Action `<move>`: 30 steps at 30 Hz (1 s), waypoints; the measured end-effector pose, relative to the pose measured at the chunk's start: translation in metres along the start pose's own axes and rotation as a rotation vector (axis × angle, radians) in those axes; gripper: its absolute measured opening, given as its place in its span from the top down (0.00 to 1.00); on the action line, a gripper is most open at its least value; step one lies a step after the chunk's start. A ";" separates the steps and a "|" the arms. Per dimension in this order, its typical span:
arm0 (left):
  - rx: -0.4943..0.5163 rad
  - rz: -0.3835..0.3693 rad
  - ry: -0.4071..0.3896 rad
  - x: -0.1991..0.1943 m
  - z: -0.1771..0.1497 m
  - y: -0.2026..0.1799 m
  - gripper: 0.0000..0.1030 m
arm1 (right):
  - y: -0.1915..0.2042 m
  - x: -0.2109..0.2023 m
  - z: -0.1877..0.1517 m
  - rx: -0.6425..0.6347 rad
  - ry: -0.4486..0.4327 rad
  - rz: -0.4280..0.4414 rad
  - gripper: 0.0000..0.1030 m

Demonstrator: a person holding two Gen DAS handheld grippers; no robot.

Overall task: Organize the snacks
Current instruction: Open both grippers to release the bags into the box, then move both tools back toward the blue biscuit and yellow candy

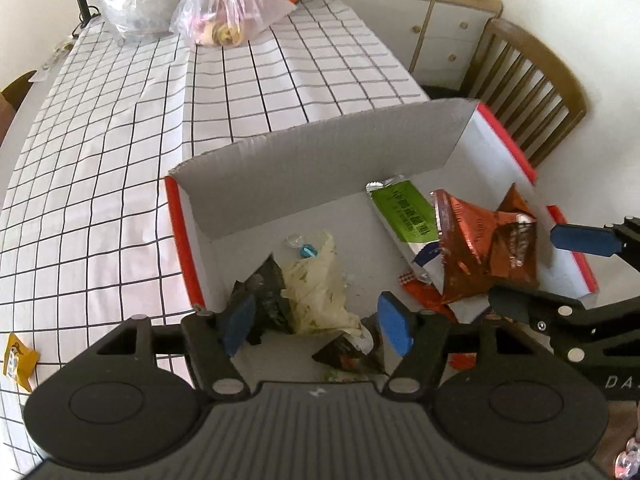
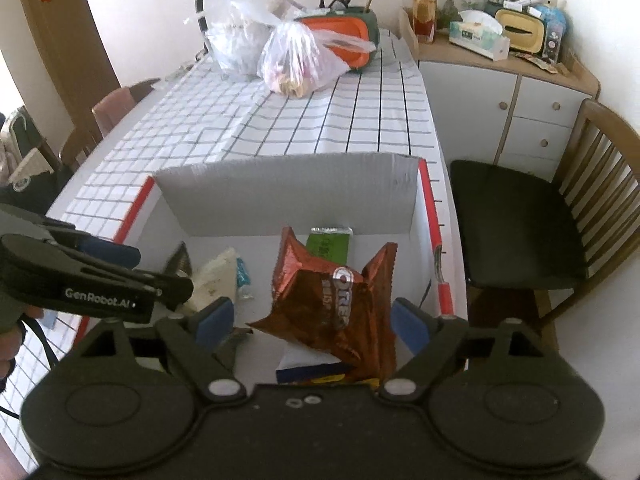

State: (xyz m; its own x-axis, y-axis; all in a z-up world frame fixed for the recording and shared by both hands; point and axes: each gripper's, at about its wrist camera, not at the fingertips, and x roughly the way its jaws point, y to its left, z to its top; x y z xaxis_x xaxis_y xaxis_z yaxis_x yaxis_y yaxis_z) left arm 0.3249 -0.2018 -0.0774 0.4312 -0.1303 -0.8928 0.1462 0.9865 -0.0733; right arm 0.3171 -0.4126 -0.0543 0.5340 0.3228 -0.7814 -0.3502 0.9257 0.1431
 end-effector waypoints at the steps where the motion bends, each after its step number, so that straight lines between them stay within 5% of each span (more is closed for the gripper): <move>1: -0.002 -0.005 -0.010 -0.004 -0.001 0.001 0.35 | 0.001 -0.004 -0.001 0.003 -0.009 0.004 0.16; 20: -0.001 -0.030 -0.220 -0.086 -0.042 0.034 0.32 | 0.040 -0.061 -0.014 0.044 -0.147 0.015 0.06; 30: -0.028 -0.035 -0.275 -0.115 -0.068 0.081 0.29 | 0.095 -0.078 -0.019 0.012 -0.218 0.049 0.00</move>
State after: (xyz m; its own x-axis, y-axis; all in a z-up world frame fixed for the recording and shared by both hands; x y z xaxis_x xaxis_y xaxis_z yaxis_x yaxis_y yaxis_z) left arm 0.2272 -0.0999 -0.0110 0.6527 -0.1821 -0.7355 0.1418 0.9829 -0.1175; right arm 0.2277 -0.3535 0.0089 0.6706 0.4011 -0.6240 -0.3712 0.9098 0.1859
